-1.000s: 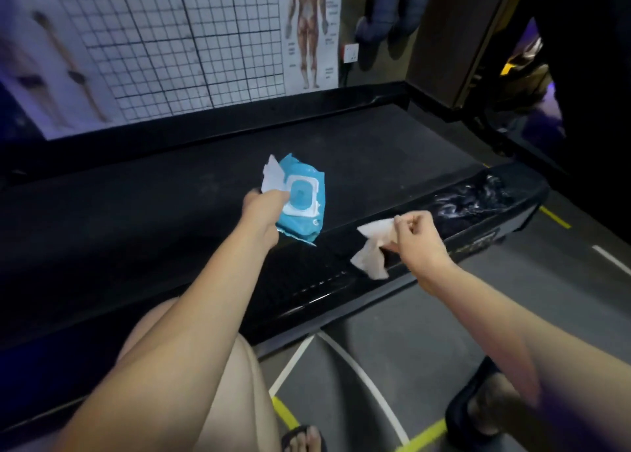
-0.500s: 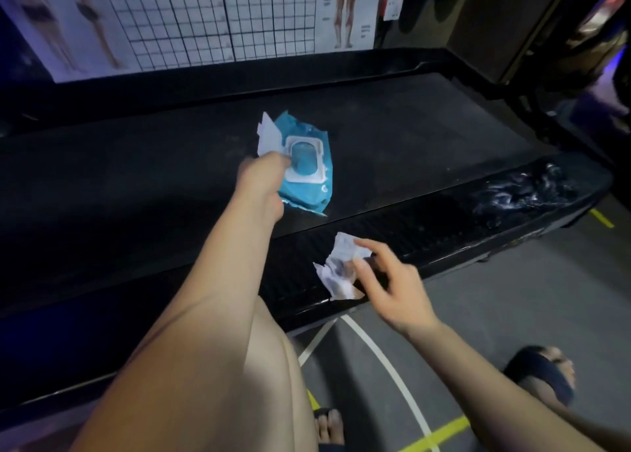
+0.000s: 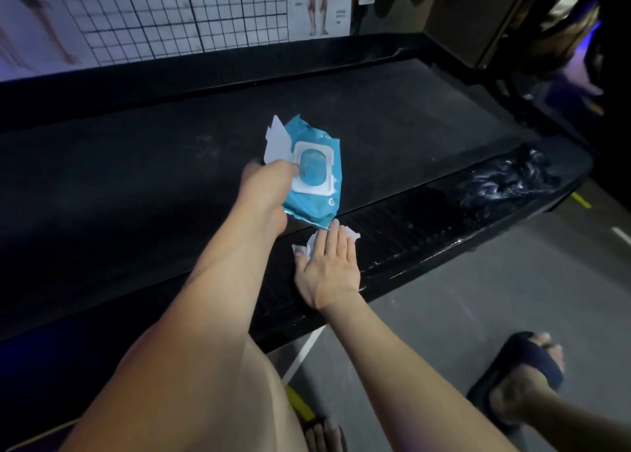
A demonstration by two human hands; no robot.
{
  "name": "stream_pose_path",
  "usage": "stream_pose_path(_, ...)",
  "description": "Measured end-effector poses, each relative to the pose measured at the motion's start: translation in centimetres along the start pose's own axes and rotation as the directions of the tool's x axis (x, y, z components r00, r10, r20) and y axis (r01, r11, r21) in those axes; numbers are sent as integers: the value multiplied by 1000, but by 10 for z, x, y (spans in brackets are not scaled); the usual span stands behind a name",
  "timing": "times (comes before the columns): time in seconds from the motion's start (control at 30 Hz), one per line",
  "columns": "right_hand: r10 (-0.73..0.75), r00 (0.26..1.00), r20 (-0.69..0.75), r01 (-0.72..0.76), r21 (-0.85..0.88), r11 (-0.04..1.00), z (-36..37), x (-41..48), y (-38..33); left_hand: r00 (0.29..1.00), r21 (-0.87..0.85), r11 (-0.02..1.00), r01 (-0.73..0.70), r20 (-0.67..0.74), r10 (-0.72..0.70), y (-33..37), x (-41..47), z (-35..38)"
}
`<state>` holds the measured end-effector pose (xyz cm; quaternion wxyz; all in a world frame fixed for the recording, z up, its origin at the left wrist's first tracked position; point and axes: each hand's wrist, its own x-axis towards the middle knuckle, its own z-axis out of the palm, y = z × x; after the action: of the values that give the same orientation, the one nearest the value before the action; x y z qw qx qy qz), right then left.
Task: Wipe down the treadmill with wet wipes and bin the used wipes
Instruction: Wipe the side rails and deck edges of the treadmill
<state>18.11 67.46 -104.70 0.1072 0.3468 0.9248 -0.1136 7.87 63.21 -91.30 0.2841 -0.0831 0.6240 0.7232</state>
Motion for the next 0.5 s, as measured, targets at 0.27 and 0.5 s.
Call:
stream_pose_path(0.27, -133, 972, -195, 130, -27, 991, 9, -57, 74, 1000, 33, 999, -11, -20, 12, 1, -3, -3)
stream_pose_path(0.5, -11, 990, -142, 3, -60, 998, -8, -36, 113, 999, 14, 1000, -13, 41, 12, -5, -10, 3)
